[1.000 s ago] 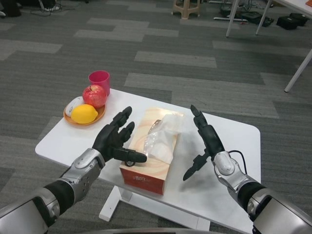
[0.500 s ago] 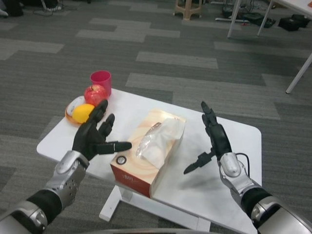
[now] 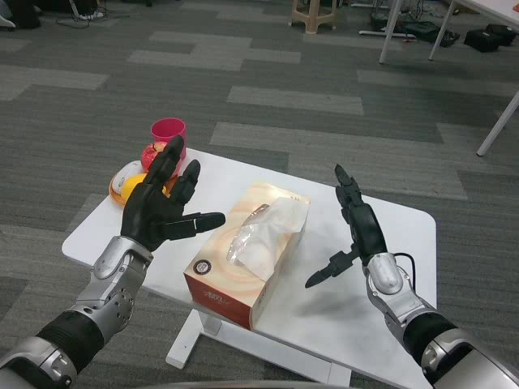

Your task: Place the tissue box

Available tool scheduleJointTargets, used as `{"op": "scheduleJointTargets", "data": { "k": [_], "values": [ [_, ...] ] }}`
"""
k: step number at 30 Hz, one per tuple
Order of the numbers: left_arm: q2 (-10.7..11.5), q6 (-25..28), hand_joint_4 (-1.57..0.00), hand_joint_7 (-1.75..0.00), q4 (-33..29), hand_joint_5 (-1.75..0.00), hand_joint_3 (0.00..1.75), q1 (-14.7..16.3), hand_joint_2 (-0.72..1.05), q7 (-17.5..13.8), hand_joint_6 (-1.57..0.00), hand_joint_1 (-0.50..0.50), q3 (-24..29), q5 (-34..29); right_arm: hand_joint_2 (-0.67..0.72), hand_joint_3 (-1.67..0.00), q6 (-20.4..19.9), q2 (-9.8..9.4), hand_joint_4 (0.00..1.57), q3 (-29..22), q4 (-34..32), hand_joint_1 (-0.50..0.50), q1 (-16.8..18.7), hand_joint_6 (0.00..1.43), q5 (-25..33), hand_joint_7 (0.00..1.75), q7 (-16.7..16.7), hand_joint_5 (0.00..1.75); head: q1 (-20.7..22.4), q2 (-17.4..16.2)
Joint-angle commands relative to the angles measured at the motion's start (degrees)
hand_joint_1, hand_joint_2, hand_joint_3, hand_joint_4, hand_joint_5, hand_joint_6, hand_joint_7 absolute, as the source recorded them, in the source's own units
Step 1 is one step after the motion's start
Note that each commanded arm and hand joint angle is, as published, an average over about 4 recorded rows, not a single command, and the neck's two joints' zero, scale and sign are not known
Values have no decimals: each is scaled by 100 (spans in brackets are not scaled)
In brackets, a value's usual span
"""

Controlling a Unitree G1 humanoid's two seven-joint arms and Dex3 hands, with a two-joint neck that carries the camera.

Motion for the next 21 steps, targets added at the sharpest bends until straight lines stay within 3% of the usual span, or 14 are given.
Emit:
{"op": "scheduleJointTargets", "data": {
  "k": [1,6,9,11,13,16,18,21],
  "values": [
    [65,-117,0,0,-368,0,9,166,69,-37,0,50,319,36,22,-8,-6,-106,9,9,-262,-46,39,0,13,0,5,0,-2,24],
    [78,-238,0,0,-915,0,9,326,72,-32,0,50,657,36,22,-8,-15,-133,6,22,-844,-46,39,0,13,0,10,0,9,34],
    [78,-372,0,0,-1049,0,9,346,56,-6,0,50,666,36,22,-8,-15,-124,6,-4,-1145,-46,44,0,13,0,10,0,24,63],
    [76,-427,0,0,-1076,-5,4,350,34,14,0,50,646,38,22,-8,-15,-109,6,-26,-1268,-46,59,0,13,0,10,0,39,99],
    [71,-612,0,0,-1076,-28,0,359,3,137,0,50,602,122,22,-8,-15,-87,5,-74,-1413,-46,90,0,13,0,10,0,43,105],
    [56,-932,0,0,-1043,-62,0,355,-19,356,0,50,554,298,22,-8,-21,-62,3,-147,-1594,-46,116,0,13,0,10,0,77,148],
    [47,-1014,0,0,-1034,-69,0,348,-17,407,0,50,543,333,22,-8,-23,-51,3,-180,-1659,-46,119,0,13,0,10,0,99,180],
    [43,-1031,0,0,-1036,-62,0,341,-10,407,0,50,539,331,22,-8,-23,-40,4,-206,-1725,-46,119,0,13,0,10,0,90,167]
  ]
}}
